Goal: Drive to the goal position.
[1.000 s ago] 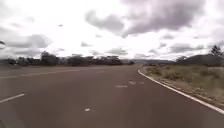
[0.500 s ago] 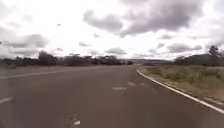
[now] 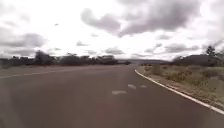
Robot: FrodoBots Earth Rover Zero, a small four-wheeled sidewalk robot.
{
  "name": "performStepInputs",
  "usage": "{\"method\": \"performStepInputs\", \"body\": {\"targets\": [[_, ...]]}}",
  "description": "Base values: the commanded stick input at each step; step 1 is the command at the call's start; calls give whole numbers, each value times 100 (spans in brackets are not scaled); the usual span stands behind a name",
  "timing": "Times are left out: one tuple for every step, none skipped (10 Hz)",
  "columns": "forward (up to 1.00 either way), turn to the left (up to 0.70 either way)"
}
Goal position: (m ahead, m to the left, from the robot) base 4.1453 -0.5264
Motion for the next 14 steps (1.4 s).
{"method": "performStepInputs", "body": {"targets": [[69,-14],[69,-14],[69,-14],[69,-14],[69,-14],[69,-14],[69,-14],[69,-14],[69,-13],[69,-13],[69,-14],[69,-14],[69,-14],[69,-14]]}}
